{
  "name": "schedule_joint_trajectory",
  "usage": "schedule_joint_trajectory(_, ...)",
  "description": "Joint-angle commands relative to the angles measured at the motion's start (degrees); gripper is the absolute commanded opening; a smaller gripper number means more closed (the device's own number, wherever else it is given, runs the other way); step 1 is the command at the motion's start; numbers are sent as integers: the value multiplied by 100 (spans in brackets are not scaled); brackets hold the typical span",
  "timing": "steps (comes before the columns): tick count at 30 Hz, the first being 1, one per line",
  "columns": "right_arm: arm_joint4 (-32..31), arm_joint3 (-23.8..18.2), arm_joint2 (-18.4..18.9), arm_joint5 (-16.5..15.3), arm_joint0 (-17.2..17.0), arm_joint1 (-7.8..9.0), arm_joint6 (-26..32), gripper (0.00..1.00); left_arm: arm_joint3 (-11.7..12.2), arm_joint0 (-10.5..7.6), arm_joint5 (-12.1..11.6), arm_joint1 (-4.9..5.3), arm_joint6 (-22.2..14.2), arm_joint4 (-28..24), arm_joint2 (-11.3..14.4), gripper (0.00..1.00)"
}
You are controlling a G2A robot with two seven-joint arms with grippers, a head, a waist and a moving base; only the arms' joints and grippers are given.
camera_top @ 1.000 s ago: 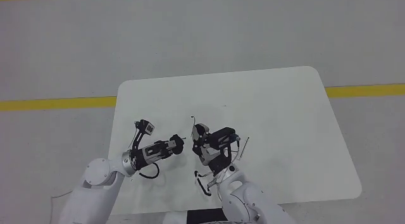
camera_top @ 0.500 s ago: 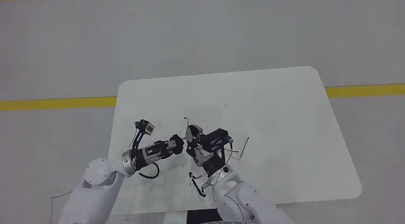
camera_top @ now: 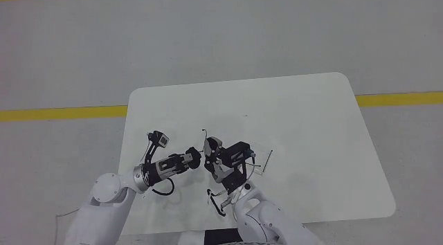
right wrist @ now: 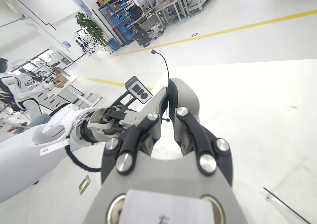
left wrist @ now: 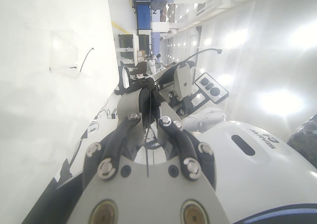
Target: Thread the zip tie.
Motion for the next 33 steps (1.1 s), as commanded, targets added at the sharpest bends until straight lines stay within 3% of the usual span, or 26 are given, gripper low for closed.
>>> schedule_joint_trajectory(1, 11, 7, -10, 12, 8, 4, -6, 0, 0, 0, 0, 0, 0, 0, 0, 0)
schedule_joint_trajectory(33, 83, 95, -80, 88, 50, 34, -8, 0, 0, 0, 0, 0, 0, 0, 0, 0)
